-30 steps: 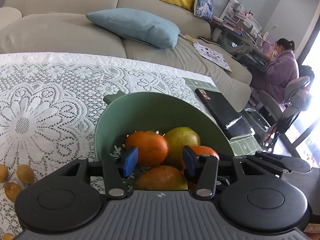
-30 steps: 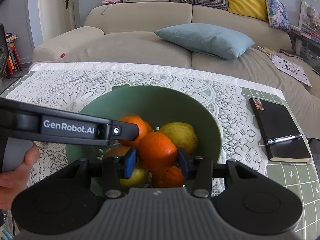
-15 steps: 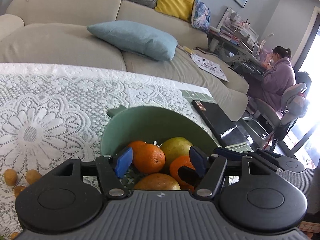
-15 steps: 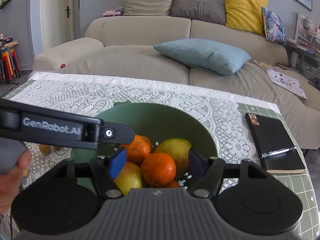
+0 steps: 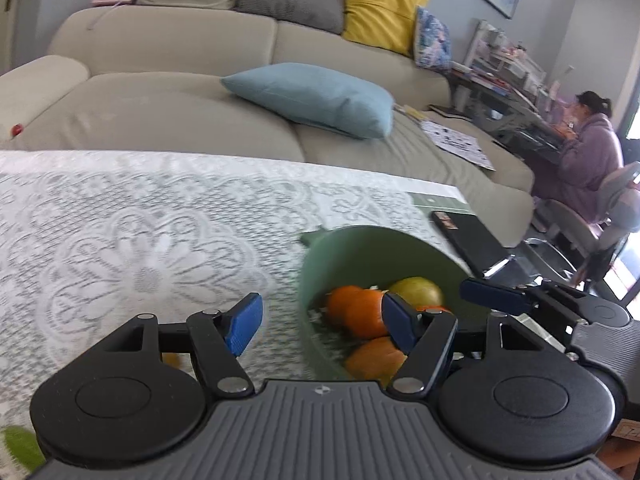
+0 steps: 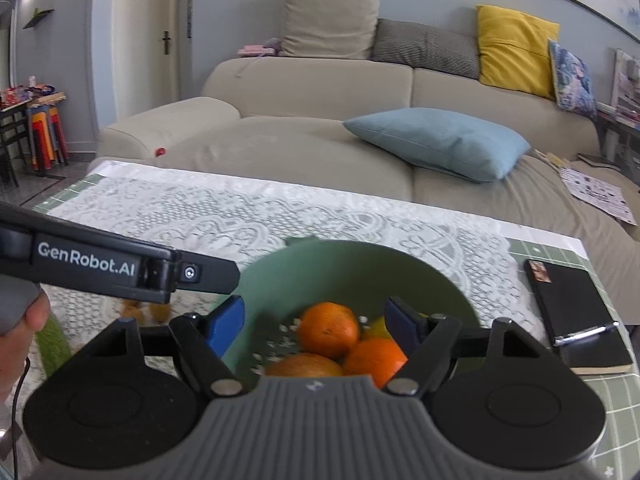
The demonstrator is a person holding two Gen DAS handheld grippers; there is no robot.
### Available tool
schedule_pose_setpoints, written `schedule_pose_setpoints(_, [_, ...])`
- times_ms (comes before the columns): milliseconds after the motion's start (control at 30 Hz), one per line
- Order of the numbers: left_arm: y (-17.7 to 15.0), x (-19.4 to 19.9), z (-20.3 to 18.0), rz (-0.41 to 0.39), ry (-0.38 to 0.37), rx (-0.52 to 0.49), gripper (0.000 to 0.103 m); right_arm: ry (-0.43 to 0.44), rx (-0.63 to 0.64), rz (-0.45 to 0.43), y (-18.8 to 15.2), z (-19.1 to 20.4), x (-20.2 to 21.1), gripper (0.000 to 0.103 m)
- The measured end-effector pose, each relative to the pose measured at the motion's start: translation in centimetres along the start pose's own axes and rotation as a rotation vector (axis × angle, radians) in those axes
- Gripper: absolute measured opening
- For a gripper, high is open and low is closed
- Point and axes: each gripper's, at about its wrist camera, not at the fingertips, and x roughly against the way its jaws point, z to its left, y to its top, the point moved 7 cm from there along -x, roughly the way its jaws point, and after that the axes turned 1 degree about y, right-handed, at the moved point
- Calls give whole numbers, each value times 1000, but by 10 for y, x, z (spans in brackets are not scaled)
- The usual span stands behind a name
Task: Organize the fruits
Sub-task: 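Open both tools to release the tangerines and move back to the kiwis, then grasp a brown kiwi with left tool while right tool grasps another kiwi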
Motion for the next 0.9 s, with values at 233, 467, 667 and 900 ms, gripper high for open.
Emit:
schedule_pose_setpoints(233, [-3,23,34,-9,78,10,80,72,-1,-24,6,30,0,75])
schedule_pose_setpoints(467, [-10,42,66,-5,133,16,80,159,-38,-12,8,57,-6,75])
schedule_pose_setpoints(667, [-19,50,92,13,180,25,80,198,-13,-6,7,85,-14,70])
schedule_pose_setpoints(900, [-30,47,119,50,196,60,77,238,78,5,2,120,-27,57])
